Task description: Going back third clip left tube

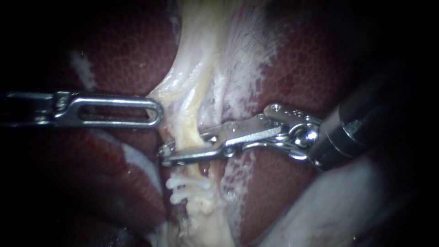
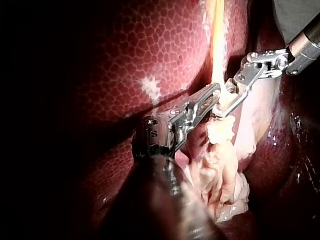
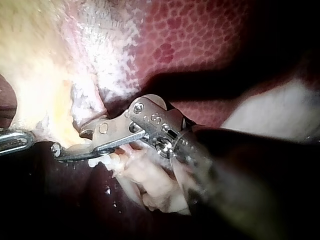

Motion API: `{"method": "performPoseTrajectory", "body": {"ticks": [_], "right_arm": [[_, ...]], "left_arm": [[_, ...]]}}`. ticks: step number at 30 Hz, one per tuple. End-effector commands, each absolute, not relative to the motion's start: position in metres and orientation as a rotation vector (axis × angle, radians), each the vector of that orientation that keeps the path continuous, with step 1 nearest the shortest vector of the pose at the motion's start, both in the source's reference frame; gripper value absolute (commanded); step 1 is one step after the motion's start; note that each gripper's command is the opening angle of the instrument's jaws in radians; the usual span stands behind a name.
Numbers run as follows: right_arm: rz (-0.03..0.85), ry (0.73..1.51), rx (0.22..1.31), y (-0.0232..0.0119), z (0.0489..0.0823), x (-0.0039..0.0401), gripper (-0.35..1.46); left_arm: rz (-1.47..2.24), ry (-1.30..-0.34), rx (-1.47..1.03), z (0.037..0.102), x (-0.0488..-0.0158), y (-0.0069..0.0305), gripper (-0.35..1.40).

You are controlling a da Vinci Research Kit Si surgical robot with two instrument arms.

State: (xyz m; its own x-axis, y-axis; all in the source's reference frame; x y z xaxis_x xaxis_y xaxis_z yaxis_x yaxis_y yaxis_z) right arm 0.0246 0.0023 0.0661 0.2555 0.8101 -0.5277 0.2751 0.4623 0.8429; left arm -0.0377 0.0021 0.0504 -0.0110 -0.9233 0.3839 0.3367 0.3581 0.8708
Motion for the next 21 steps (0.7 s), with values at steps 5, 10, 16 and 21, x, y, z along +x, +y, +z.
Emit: {"method": "performPoseTrajectory", "body": {"ticks": [5,10,16,21], "right_arm": [[0.482,1.309,1.081,0.0024,0.0663,0.0246,-0.35],[0.483,1.306,1.081,0.0025,0.0663,0.0248,-0.15],[0.414,1.347,1.012,0.0026,0.0662,0.0261,0.52],[0.381,1.380,0.869,0.0026,0.0662,0.0266,0.60]], "left_arm": [[-1.116,-1.174,0.649,0.0504,-0.0377,0.0021,-0.35],[-1.116,-1.174,0.649,0.0504,-0.0377,0.0021,-0.35],[-1.116,-1.174,0.648,0.0504,-0.0377,0.0021,-0.35],[-1.116,-1.174,0.648,0.0503,-0.0377,0.0021,-0.35]]}}
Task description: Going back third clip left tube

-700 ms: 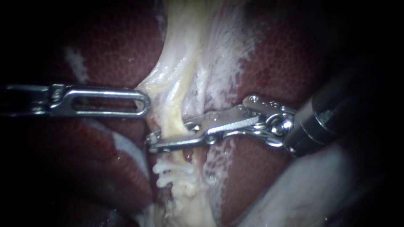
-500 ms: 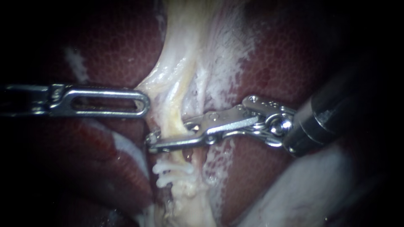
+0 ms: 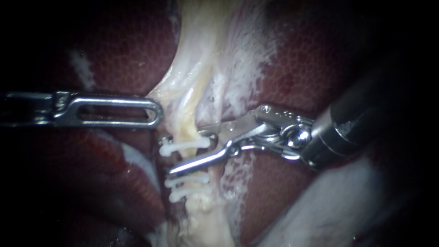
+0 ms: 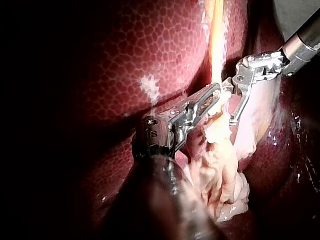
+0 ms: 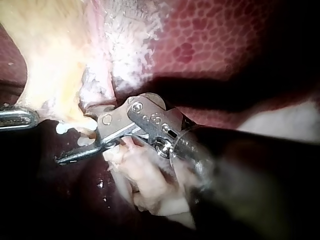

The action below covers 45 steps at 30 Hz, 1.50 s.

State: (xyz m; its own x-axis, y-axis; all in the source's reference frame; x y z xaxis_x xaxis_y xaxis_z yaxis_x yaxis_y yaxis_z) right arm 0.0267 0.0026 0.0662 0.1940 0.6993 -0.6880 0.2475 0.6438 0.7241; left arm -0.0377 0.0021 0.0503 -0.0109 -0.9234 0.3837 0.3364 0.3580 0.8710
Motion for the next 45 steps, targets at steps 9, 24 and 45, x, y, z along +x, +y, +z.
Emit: {"method": "performPoseTrajectory", "body": {"ticks": [9,24,45], "right_arm": [[0.295,1.412,0.759,0.0030,0.0669,0.0263,0.60],[0.198,1.440,0.674,0.0035,0.0676,0.0233,0.60],[0.249,1.412,0.607,0.0040,0.0635,0.0098,0.60]], "left_arm": [[-1.116,-1.174,0.648,0.0503,-0.0378,0.0020,-0.35],[-1.116,-1.174,0.648,0.0502,-0.0377,0.0020,-0.35],[-1.114,-1.174,0.648,0.0507,-0.0377,0.0021,-0.35]]}}
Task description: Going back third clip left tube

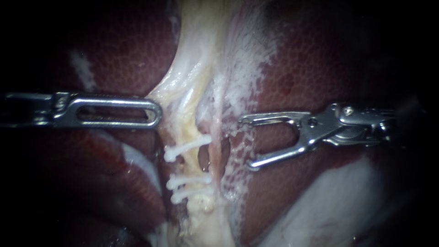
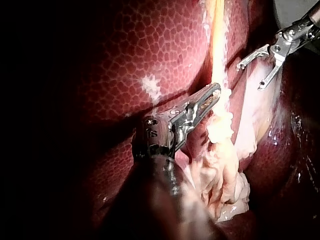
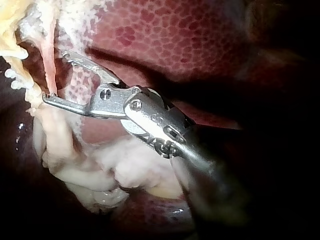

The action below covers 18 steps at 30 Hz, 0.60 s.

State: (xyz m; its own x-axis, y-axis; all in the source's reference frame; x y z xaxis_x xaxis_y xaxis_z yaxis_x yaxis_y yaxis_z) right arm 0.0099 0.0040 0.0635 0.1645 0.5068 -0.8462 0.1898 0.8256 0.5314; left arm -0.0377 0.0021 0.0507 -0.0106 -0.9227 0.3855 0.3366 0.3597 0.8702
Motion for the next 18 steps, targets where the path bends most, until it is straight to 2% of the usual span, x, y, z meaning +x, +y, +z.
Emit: {"method": "performPoseTrajectory", "body": {"ticks": [1,10,18], "right_arm": [[0.247,1.413,0.604,0.0042,0.0632,0.0095,0.60],[0.233,1.416,0.592,0.0054,0.0598,0.0079,0.60],[0.232,1.417,0.589,0.0050,0.0598,0.0081,0.60]], "left_arm": [[-1.114,-1.174,0.648,0.0507,-0.0377,0.0021,-0.35],[-1.114,-1.175,0.647,0.0510,-0.0378,0.0021,-0.35],[-1.115,-1.175,0.645,0.0512,-0.0380,0.0021,-0.35]]}}
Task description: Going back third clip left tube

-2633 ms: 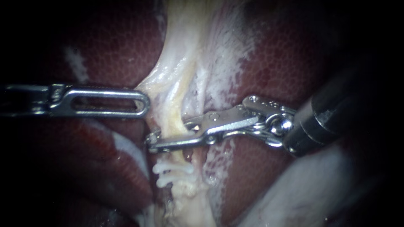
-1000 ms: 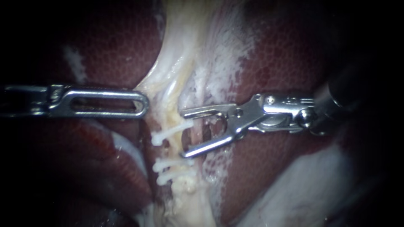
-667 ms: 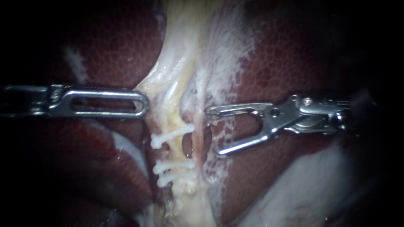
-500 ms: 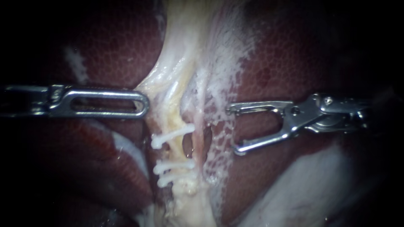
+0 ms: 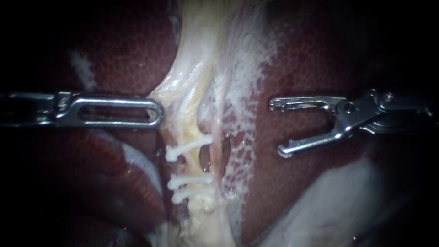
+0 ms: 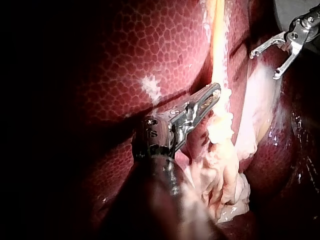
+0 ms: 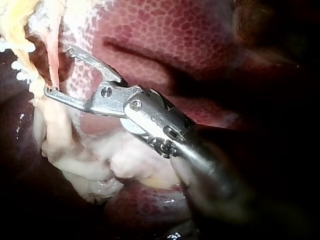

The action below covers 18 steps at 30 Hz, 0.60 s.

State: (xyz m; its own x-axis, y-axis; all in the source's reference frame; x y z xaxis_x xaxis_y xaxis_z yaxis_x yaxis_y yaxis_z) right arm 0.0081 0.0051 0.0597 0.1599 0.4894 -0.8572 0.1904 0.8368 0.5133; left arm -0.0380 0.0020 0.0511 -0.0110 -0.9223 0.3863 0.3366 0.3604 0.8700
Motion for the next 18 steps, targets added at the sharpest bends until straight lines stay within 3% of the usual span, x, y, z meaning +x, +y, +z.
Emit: {"method": "performPoseTrajectory", "body": {"ticks": [1,18], "right_arm": [[0.232,1.417,0.589,0.0049,0.0599,0.0081,0.60],[0.232,1.417,0.589,0.0048,0.0598,0.0081,0.60]], "left_arm": [[-1.115,-1.175,0.645,0.0512,-0.0380,0.0021,-0.35],[-1.107,-1.163,0.632,0.0553,-0.0410,0.0020,-0.35]]}}
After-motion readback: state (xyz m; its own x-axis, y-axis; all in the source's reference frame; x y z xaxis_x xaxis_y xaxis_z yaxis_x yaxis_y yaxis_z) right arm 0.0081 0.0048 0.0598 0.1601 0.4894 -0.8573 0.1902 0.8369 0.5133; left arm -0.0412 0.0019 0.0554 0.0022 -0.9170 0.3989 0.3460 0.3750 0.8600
